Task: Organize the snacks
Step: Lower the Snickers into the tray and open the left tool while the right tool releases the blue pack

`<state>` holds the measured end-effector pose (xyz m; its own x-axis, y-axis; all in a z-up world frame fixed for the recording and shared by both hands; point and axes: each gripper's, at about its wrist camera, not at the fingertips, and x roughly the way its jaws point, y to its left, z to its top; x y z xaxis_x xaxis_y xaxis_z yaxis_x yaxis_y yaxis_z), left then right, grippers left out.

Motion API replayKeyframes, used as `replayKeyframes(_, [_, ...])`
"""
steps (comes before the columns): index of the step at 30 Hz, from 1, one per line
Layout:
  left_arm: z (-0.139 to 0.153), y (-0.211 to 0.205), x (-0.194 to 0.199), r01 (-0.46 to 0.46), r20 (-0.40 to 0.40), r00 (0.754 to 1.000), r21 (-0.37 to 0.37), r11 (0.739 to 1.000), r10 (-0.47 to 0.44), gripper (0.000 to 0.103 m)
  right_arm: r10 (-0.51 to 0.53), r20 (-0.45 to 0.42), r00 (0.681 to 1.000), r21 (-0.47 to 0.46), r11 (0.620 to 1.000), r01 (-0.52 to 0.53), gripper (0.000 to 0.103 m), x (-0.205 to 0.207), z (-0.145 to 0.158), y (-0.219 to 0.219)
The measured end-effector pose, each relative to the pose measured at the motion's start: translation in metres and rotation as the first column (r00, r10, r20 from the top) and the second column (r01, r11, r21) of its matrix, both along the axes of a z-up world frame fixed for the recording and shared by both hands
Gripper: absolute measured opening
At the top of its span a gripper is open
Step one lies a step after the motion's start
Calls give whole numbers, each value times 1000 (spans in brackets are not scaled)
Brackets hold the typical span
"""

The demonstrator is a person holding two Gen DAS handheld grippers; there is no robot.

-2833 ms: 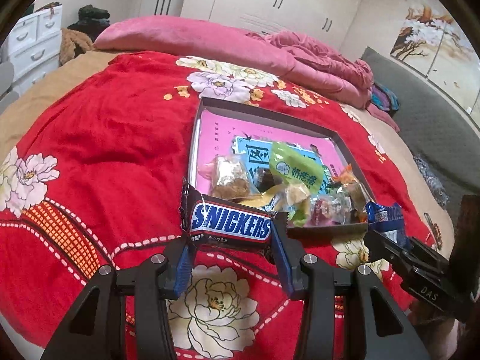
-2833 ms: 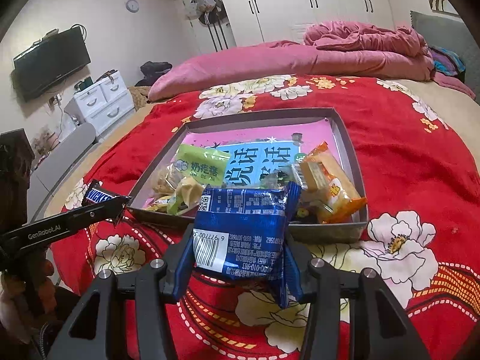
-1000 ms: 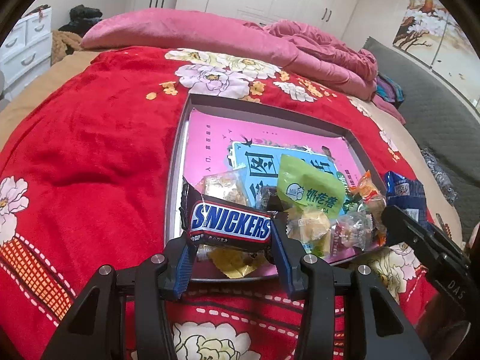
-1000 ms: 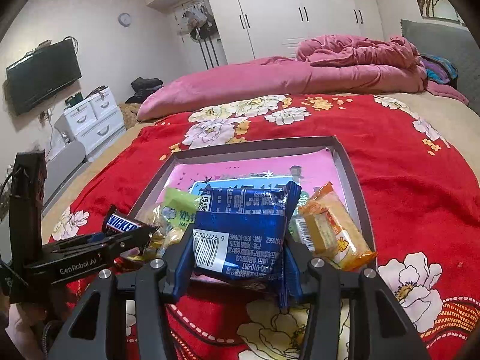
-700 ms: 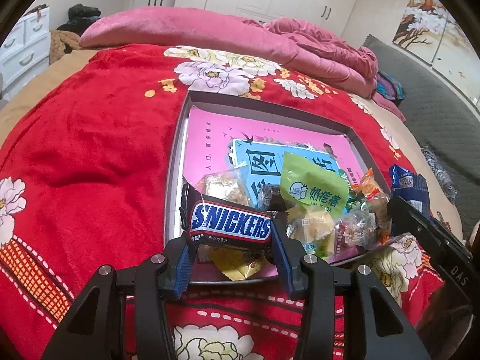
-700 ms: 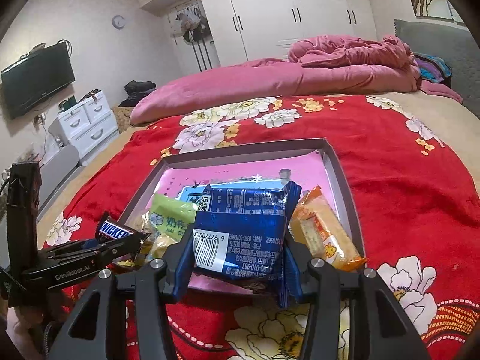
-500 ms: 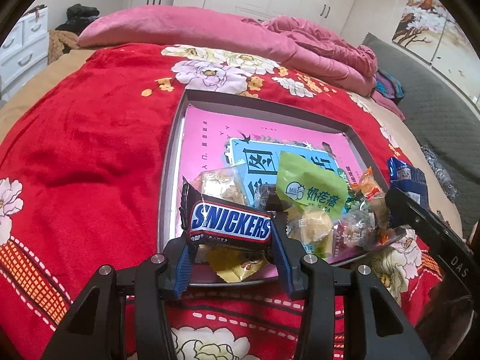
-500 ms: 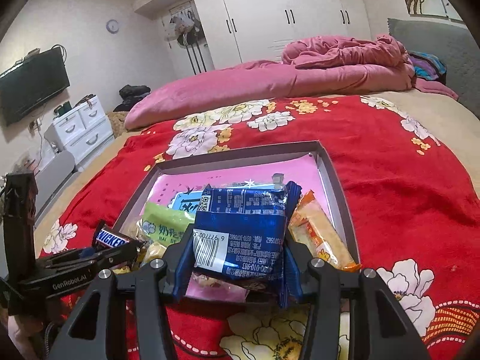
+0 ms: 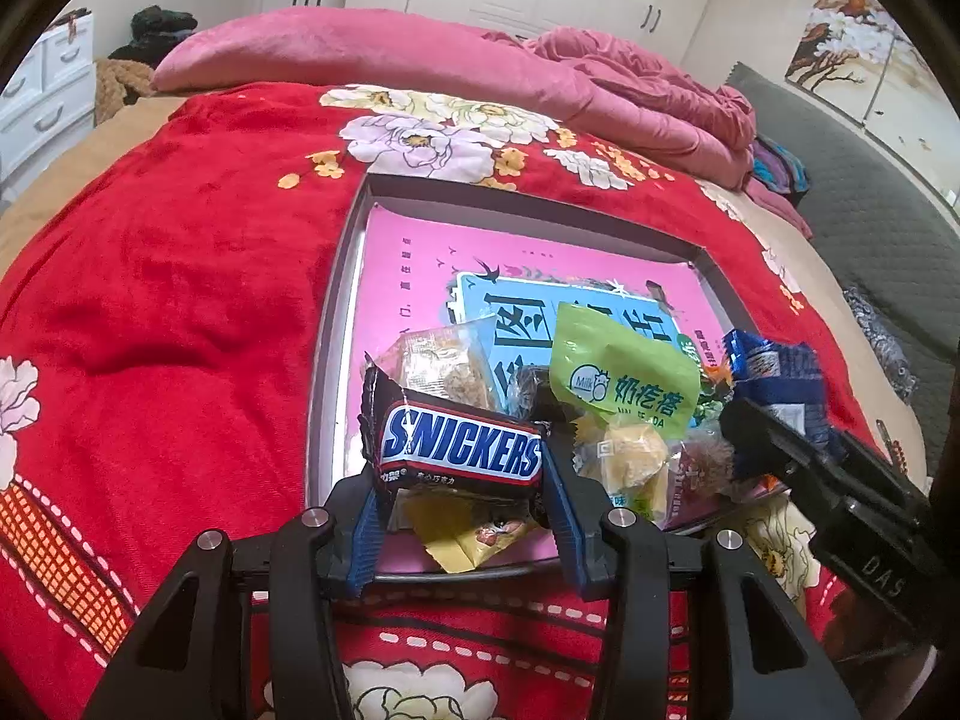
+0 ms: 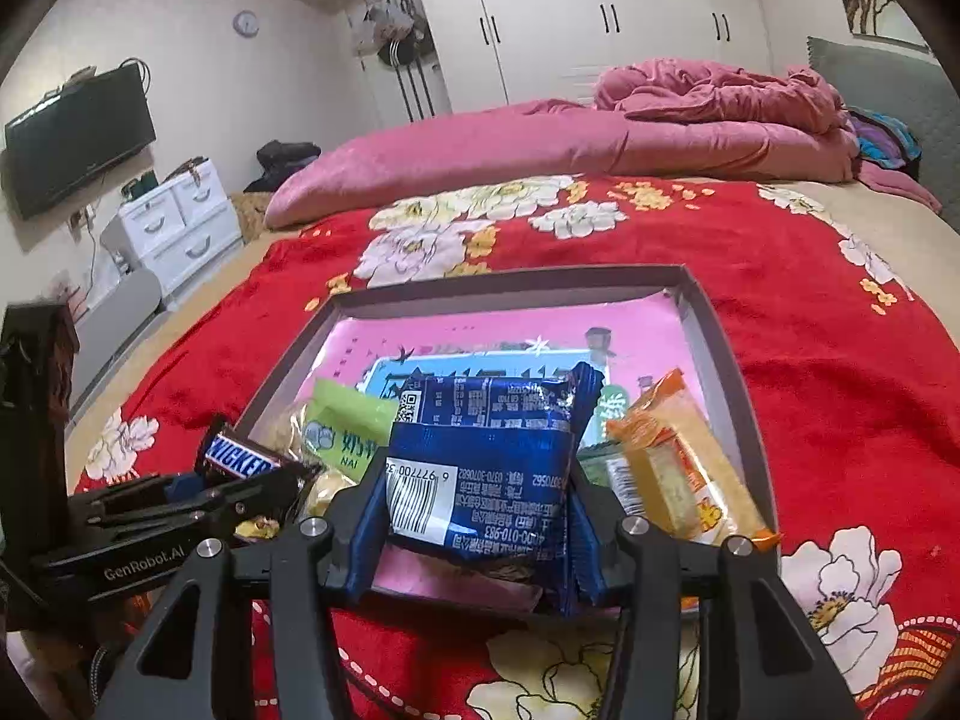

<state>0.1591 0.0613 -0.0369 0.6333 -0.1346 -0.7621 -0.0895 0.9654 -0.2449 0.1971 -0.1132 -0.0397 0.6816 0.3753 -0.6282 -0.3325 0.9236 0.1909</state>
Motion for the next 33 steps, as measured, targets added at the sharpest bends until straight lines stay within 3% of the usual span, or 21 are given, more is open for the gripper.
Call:
replayKeyframes(14, [1,2,1,-11,4,1000,-6,1000,11,50,-34,1,999,4,999,34,57,-1,1,-7])
replayKeyframes(18, [4,2,0,-15,17,1000,-8,1000,15,60,-41,22,999,14,999,41,61,-4,6,-11])
replayKeyframes(23, [6,1,-1,-12,26,1000,5,1000,12,62,-48,47,998,20,999,47,67,-9,12,-13])
replayKeyframes(33, [16,-3,-5,-3,71,997,27,1000,1,72,-50,103,993,-3,999,50,69,-16,21,-10])
